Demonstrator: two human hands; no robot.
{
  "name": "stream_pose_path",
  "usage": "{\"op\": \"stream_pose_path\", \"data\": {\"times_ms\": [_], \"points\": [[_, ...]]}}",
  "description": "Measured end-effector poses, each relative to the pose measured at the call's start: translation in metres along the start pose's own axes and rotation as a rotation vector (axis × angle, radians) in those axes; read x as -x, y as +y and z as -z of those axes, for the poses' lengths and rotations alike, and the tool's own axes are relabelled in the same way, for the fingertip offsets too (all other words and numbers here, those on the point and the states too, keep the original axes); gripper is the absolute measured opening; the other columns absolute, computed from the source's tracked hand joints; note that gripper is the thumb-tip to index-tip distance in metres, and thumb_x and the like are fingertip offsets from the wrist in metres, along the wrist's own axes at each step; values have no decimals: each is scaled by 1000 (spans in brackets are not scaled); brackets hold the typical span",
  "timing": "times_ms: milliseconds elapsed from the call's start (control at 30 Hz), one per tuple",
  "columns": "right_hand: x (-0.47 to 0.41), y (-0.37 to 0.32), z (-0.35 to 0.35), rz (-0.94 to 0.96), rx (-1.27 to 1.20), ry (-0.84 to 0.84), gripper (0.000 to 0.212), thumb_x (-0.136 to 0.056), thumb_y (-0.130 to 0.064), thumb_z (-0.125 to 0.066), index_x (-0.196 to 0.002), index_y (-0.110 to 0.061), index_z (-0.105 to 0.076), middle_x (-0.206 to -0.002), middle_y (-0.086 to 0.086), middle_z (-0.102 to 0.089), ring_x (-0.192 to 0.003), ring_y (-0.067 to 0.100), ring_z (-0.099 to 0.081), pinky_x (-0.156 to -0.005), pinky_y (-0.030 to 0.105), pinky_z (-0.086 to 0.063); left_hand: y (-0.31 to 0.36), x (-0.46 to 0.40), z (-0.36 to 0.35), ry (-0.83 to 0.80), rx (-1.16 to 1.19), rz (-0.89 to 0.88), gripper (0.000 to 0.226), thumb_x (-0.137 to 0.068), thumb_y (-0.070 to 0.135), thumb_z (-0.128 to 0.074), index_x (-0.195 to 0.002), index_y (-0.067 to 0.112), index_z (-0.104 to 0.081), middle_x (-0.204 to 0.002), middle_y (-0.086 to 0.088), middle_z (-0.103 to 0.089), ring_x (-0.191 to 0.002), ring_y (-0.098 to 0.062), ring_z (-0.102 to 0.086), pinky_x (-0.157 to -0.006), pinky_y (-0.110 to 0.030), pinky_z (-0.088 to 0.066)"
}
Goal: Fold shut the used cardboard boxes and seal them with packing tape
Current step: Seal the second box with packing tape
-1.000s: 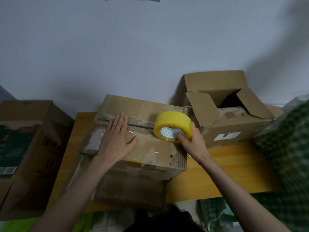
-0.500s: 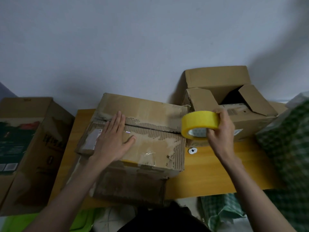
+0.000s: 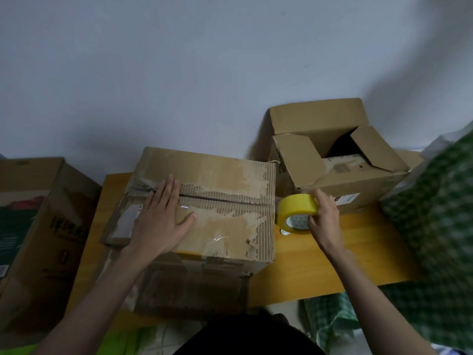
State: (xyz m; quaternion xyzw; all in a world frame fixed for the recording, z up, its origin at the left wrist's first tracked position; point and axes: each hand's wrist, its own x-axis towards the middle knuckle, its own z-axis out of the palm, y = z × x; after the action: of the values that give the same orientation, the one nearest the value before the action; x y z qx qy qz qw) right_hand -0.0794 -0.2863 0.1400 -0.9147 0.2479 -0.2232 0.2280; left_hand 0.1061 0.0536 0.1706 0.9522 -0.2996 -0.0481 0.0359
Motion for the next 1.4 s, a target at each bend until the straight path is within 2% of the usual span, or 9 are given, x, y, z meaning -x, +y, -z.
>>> {"op": "stream_pose_path", "data": {"times_ms": [267,433,600,900,1033,1133,1267,1333,1400], "points": [[4,8,-27,-80,-113,-44,59,-66,22,-51,-112,-14,-55,-103,5,-58,-95,27,-50,-70,36,-34,14,-3,6,-9,-32,-4,104,-79,84,10,-156,15,23,-160,-2,35,-150,-18,26,-123,-38,10],[7,5,-29,-77,-140,-29,59,-66,21,-52,-115,-11,-56,-109,5,-59,-100,24,-49,-74,33,-33,102,-15,0,-48,16,-186,101,-85,84,8,-153,12,26,-157,-7,40,-148,-23,31,-125,-43,7],[15,12,-29,-10,-190,-42,53,-70,17,-57,-116,-10,-55,-110,7,-59,-104,22,-54,-81,34,-43,179,-40,-19,-41,4,-310,100,-89,83,-1,-155,11,21,-161,-7,33,-149,-18,28,-126,-41,2],[4,43,-18,122,63,-100,59,-62,15,-65,-110,-15,-47,-100,8,-51,-87,26,-45,-68,35,-38,187,-49,-23,-62,3,-311,95,-92,80,-5,-156,14,20,-163,-2,31,-149,-12,28,-126,-37,6],[14,42,-49,44,-115,-223,53,-66,15,-61,-108,-14,-50,-102,5,-52,-92,27,-47,-72,42,-43,184,-51,-23,-65,18,-321,93,-93,78,-6,-157,15,19,-164,-2,29,-150,-12,26,-126,-38,5],[16,42,-52,-10,-410,-265,42,-81,-9,-67,-120,-16,-51,-114,1,-53,-108,26,-50,-82,33,-40,179,-53,-24,-71,28,-320,90,-95,75,-8,-158,15,17,-165,-1,25,-151,-12,24,-126,-39,4],[36,73,-40,-237,-716,-342,60,-87,-55,-64,-137,-26,-48,-136,-5,-49,-126,7,-48,-100,24,-46,186,-53,-23,-70,39,-316,89,-96,73,-11,-158,15,16,-165,-1,24,-151,-11,24,-125,-37,6],[49,97,-47,-335,-730,-262,46,-96,-56,-51,-125,-21,-60,-124,-3,-61,-118,13,-57,-97,37,-50,188,-53,-22,-68,64,-314,86,-98,70,-14,-159,16,14,-165,0,24,-151,-10,23,-125,-38,5],[52,112,-58,-398,-728,-247,36,-102,-51,-43,-105,-24,-67,-102,-9,-68,-101,13,-63,-86,37,-50,188,-53,-22,-68,87,-309,84,-100,67,-18,-159,16,13,-165,2,24,-151,-10,22,-126,-39,4]]}}
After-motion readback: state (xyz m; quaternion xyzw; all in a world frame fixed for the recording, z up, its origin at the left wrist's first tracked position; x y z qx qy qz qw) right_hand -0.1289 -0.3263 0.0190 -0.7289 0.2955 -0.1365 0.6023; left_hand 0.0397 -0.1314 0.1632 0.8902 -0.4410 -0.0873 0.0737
